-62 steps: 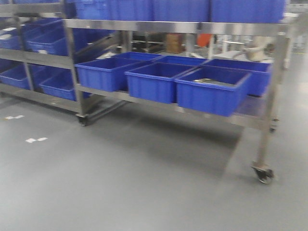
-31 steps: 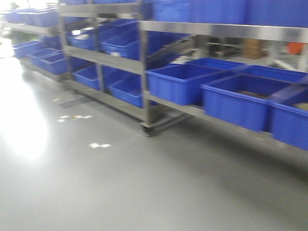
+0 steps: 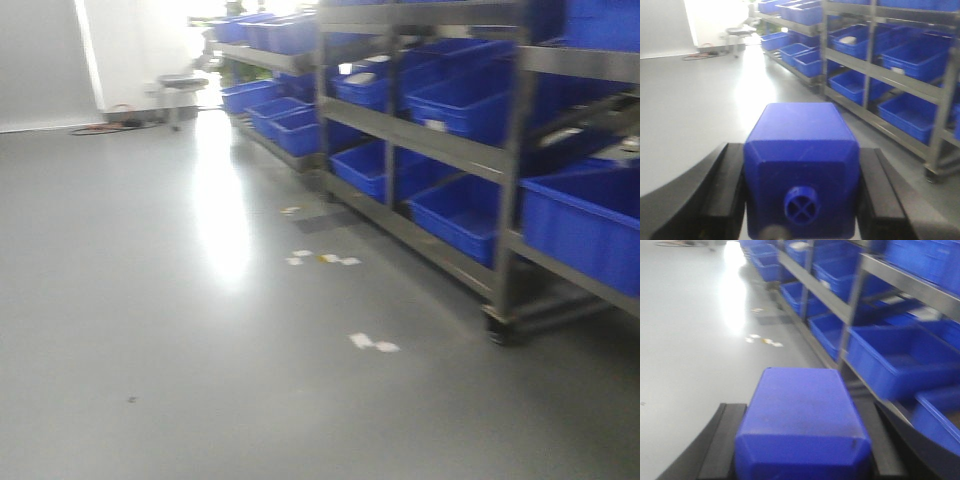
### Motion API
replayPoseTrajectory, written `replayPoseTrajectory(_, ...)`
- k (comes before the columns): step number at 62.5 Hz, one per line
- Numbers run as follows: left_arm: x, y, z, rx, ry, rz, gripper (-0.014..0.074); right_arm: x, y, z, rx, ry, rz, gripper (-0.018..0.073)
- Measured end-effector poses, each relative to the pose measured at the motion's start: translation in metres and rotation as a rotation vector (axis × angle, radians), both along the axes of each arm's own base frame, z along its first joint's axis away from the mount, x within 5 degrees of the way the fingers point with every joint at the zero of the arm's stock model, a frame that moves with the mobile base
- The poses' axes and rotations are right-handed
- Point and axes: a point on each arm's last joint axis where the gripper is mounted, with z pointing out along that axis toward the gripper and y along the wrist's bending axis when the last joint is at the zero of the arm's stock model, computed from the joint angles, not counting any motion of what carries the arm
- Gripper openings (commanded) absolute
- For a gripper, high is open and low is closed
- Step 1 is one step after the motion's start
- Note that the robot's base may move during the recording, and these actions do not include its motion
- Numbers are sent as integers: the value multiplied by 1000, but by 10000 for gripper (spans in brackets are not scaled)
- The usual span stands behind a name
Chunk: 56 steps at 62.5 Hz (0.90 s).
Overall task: Pick and sort blue part to right shelf
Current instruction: 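Drive the base up to the shelf of empty blue bins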
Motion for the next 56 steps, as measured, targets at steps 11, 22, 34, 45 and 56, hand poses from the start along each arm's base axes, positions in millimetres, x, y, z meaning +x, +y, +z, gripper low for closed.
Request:
replayPoseTrajectory(11, 0, 0, 0, 0, 0, 0, 408, 0, 0, 0, 0, 0, 0, 426)
replayPoseTrajectory(22, 0, 0, 0, 0, 0, 0, 408, 0, 0, 0, 0, 0, 0, 426)
replayPoseTrajectory(34, 0, 0, 0, 0, 0, 0, 408, 0, 0, 0, 0, 0, 0, 426)
replayPoseTrajectory(45, 0, 0, 0, 0, 0, 0, 408, 0, 0, 0, 0, 0, 0, 426)
replayPoseTrajectory(56, 0, 0, 0, 0, 0, 0, 408, 0, 0, 0, 0, 0, 0, 426)
